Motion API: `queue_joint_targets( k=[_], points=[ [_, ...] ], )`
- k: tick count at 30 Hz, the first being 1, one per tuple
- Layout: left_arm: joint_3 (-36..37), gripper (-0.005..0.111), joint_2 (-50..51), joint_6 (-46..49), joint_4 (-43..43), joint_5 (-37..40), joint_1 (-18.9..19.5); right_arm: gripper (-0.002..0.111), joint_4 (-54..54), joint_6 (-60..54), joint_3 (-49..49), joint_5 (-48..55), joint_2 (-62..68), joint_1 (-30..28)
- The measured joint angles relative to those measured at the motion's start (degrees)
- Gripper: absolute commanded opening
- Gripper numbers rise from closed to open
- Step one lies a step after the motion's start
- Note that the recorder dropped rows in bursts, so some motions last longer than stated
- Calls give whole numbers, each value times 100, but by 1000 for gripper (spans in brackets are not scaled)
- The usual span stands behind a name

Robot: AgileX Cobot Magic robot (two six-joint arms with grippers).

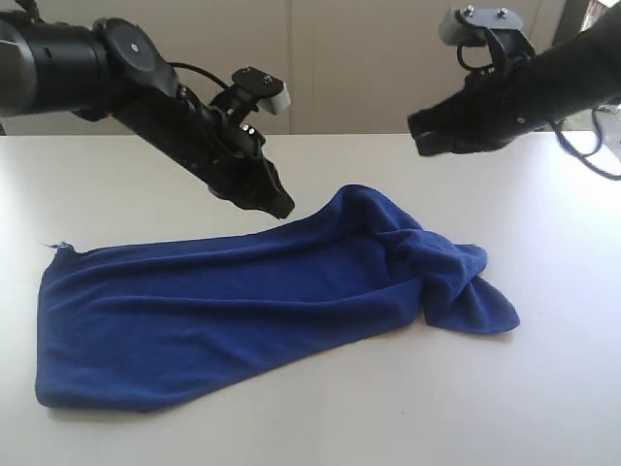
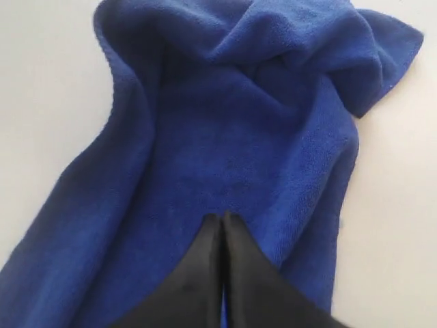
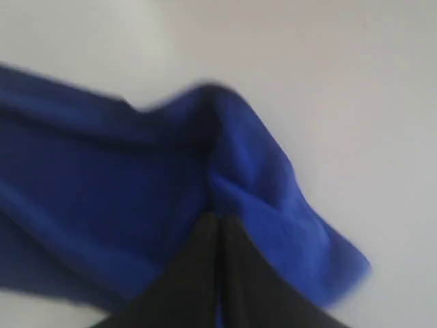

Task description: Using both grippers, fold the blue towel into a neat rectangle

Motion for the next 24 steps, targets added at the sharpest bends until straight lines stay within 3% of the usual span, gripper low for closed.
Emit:
queue_joint_targets(
  k=[1,3,6,9,12,18,24],
  points=[
    [-125,0,301,153,-337,20,0,0,-1134,743,-230,610,12,1],
    [-336,0,788,521,-929,-5,-62,0,-2044,1314,-413,1525,35,-11],
    [-532,0,1222,845,-1323,-48,-289,0,-2301,1401,-445,2426,115,-34],
    [-547,0,1518,838,-1173,39,-467,0,-2324,1401,-454,2686,306,-34],
    [-547,0,1655,244,-301,168,-468,0,-2351,1401,-454,2714,465,-34],
    [-680,0,1501,-1763,2410,818,-490,0,-2351,1401,-454,1986,610,-34],
    [-703,0,1438,-2002,3476,1903,-490,1,-2179,1538,-454,1291,691,-34]
  ],
)
